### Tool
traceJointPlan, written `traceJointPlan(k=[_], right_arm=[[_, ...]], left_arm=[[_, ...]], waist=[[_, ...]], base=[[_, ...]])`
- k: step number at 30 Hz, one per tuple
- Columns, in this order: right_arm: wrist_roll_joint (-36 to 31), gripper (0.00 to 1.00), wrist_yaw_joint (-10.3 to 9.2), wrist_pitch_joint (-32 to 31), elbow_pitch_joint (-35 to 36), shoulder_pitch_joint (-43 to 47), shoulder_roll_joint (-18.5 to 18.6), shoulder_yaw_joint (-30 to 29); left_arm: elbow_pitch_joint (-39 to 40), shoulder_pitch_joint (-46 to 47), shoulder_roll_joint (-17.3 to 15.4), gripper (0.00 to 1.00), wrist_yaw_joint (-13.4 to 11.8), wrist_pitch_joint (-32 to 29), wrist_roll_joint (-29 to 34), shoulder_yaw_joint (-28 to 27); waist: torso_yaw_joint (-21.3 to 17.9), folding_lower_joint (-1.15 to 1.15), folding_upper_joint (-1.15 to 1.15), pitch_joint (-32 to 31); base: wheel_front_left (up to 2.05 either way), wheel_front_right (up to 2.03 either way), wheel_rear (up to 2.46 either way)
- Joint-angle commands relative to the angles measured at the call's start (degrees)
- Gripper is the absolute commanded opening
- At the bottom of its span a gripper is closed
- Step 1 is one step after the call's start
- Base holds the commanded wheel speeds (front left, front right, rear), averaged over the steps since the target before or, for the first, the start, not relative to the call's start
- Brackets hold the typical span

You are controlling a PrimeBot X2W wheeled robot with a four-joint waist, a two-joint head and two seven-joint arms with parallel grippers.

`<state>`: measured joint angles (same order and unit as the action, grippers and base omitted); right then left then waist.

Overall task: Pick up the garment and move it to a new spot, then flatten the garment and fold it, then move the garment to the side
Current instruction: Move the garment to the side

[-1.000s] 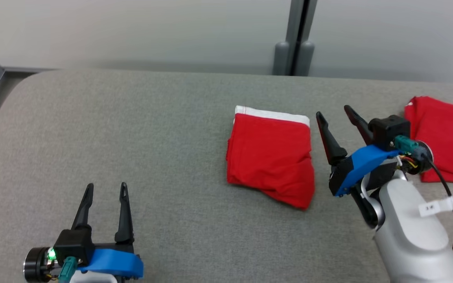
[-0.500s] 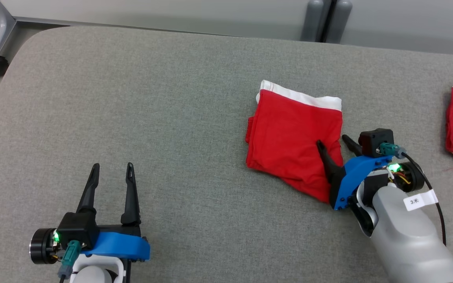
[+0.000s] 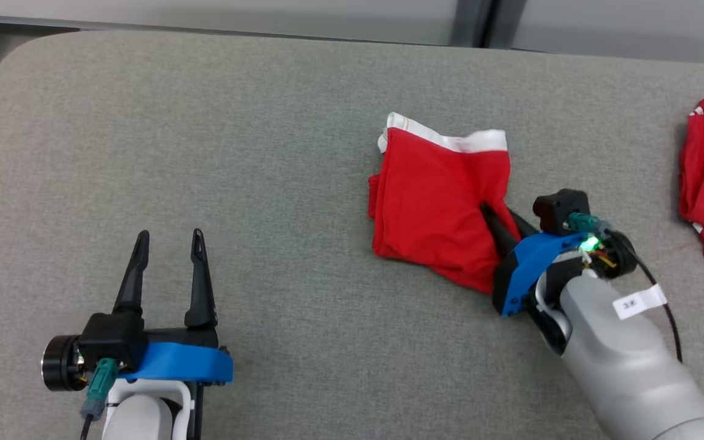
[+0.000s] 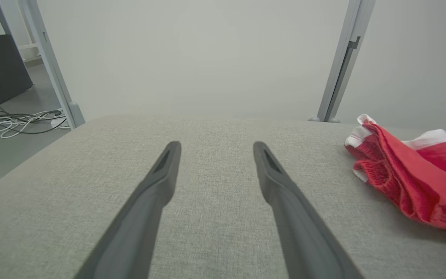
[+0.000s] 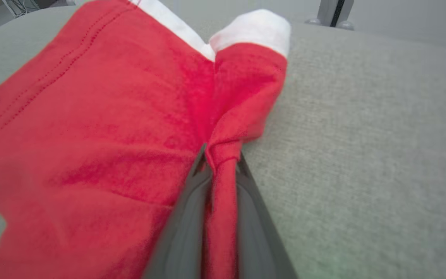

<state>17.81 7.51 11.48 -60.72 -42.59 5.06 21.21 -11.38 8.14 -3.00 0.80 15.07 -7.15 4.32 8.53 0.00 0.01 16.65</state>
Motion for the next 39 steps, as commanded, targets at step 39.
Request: traceJointPlan(k=[39], right_arm=[[22.09, 0.00, -0.02, -11.65, 12.16, -25.24, 37.14, 19.79]], left_arm=[[15.05, 9.60, -5.30, 1.00, 0.84, -1.70, 6.03, 0.75]], waist=[[-19.93, 0.00, -0.01, 18.19]], base=[[0.00, 0.00, 0.00]])
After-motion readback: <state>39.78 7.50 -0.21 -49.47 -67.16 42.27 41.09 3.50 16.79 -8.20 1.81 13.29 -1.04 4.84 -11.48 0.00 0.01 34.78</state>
